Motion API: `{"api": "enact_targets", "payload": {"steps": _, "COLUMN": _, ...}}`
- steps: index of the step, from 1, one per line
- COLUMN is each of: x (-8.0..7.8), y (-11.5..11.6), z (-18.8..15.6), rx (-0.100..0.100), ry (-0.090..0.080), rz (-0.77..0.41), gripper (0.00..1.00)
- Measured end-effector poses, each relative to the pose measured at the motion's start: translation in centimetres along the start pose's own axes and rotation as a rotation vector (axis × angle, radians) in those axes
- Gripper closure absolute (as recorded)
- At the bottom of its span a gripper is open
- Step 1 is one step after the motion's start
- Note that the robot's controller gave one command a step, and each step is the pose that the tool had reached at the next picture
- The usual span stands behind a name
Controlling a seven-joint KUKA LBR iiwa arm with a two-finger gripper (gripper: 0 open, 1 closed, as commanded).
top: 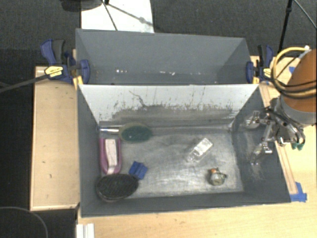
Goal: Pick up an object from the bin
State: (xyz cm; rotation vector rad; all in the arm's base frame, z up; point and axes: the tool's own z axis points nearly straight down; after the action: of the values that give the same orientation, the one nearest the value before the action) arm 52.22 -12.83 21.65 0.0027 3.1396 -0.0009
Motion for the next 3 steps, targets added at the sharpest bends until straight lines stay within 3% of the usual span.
{"api": "enact_targets", "payload": {"steps": 1, "x": -3.9, "y": 8.6, "z": 14.4, "rx": -0.001, "ry": -0.008, "rz": -0.211, "gripper": 0.00}}
{"api": "enact_targets", "payload": {"steps": 2, "x": -5.0, "y": 10.2, "z": 11.5, "rx": -0.001, "ry": -0.006, "rz": -0.397, "gripper": 0.00}}
{"api": "enact_targets", "payload": {"steps": 3, "x": -5.6, "y": 10.0, "z": 9.7, "rx": 0.000, "ry": -0.005, "rz": -0.537, "gripper": 0.00}}
